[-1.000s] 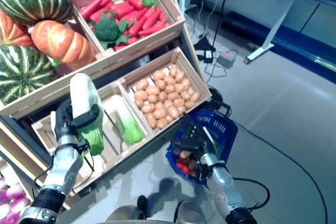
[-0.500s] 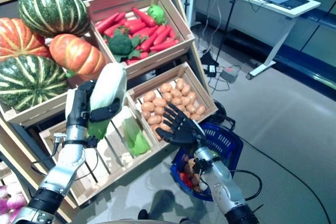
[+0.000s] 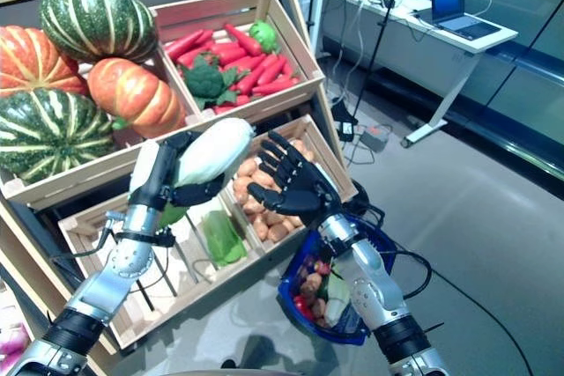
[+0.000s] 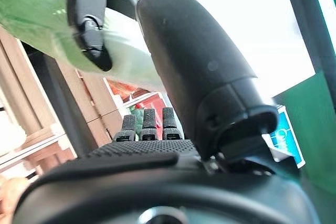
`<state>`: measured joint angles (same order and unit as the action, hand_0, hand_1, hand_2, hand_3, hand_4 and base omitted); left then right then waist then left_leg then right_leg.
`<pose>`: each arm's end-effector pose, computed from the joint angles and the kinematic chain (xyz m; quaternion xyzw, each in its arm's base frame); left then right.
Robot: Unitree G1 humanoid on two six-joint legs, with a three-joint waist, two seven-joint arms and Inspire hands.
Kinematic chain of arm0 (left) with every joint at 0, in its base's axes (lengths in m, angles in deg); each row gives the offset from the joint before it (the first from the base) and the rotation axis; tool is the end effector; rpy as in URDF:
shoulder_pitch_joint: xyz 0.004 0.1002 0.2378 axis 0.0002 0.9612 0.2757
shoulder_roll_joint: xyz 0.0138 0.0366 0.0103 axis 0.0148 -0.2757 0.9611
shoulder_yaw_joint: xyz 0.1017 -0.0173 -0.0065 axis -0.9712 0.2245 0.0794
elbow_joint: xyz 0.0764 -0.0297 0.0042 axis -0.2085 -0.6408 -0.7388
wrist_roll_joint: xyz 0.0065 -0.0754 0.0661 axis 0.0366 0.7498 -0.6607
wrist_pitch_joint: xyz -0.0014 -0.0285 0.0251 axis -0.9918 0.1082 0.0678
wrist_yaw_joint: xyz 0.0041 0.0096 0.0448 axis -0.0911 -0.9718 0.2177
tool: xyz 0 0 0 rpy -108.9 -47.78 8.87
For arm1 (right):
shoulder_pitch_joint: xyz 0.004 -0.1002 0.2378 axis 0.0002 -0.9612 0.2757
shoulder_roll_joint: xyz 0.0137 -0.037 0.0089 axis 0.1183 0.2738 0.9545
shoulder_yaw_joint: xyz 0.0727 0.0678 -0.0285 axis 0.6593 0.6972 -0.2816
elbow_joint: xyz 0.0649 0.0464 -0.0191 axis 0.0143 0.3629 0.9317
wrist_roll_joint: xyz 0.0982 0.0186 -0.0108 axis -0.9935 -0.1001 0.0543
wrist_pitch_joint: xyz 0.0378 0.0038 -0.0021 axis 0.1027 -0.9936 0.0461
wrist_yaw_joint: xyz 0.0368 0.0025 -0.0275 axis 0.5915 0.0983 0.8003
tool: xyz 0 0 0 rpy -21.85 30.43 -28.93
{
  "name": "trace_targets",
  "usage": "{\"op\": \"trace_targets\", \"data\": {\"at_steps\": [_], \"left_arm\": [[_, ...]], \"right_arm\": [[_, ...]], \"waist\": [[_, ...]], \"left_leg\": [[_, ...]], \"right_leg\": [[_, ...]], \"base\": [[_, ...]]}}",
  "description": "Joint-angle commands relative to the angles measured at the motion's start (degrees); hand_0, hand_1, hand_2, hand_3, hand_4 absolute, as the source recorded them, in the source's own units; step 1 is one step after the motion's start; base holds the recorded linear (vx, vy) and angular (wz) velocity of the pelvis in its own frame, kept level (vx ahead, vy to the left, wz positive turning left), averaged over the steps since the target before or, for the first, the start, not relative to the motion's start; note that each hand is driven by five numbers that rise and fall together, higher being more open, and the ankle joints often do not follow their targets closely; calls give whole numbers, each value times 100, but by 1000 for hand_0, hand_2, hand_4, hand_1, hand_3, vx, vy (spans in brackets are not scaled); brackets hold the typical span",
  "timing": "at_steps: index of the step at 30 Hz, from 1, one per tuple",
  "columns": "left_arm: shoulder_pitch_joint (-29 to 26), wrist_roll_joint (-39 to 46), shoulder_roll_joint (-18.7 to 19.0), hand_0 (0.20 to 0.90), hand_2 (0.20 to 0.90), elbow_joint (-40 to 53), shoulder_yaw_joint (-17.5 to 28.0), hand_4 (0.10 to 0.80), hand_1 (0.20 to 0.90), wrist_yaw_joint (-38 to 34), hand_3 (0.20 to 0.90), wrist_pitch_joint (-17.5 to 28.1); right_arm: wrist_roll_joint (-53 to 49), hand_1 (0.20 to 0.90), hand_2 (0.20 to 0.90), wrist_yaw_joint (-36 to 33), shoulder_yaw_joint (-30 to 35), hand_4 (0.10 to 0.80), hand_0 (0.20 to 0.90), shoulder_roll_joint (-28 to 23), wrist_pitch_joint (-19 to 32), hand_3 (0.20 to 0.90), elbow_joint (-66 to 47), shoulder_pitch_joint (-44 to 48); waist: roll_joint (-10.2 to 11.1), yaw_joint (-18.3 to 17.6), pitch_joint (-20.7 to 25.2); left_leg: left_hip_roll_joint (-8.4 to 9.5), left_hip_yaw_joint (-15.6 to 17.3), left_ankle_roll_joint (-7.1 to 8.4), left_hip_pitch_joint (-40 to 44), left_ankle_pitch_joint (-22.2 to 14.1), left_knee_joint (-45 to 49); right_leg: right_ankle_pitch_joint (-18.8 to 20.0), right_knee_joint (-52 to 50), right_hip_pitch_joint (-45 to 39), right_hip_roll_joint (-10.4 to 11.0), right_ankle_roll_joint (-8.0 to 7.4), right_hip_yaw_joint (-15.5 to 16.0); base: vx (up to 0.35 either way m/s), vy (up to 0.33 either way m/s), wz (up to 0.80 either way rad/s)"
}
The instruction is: Put vegetables into the basket
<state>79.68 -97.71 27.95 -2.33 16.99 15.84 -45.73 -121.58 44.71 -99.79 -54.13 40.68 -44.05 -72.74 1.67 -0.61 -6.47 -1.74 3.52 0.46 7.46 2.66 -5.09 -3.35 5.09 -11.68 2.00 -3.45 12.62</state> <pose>0.2279 0.1930 0.0681 0.3326 -0.1880 0.0024 0.9241 0.2318 -0.1599 0.0664 0.2262 -0.0552 0.2758 0.9326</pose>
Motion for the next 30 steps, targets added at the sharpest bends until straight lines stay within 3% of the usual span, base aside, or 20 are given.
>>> {"op": "trace_targets", "data": {"at_steps": [1,20,30], "left_arm": [[-1302,13,231,300,300,231,-133,400,300,-30,300,530],[-1384,224,115,300,300,429,-285,400,300,311,300,735],[-1347,194,82,300,300,197,-595,400,300,665,300,785]], "right_arm": [[-156,900,900,58,392,800,900,138,391,900,-618,675],[-267,900,900,51,234,800,900,311,382,900,-508,842],[-365,900,900,184,165,800,900,304,228,900,-605,1054]], "waist": [[-18,51,387],[-19,81,380],[3,83,380]], "left_leg": [[177,100,-156,243,-782,9],[166,84,-169,288,-809,9],[164,83,-184,328,-826,9]], "right_leg": [[-17,-9,38,-12,179,-59],[-21,-9,0,10,159,-115],[-45,-9,-27,-6,179,-201]], "base": [[0,0,0],[0,0,0],[0,0,0]]}}
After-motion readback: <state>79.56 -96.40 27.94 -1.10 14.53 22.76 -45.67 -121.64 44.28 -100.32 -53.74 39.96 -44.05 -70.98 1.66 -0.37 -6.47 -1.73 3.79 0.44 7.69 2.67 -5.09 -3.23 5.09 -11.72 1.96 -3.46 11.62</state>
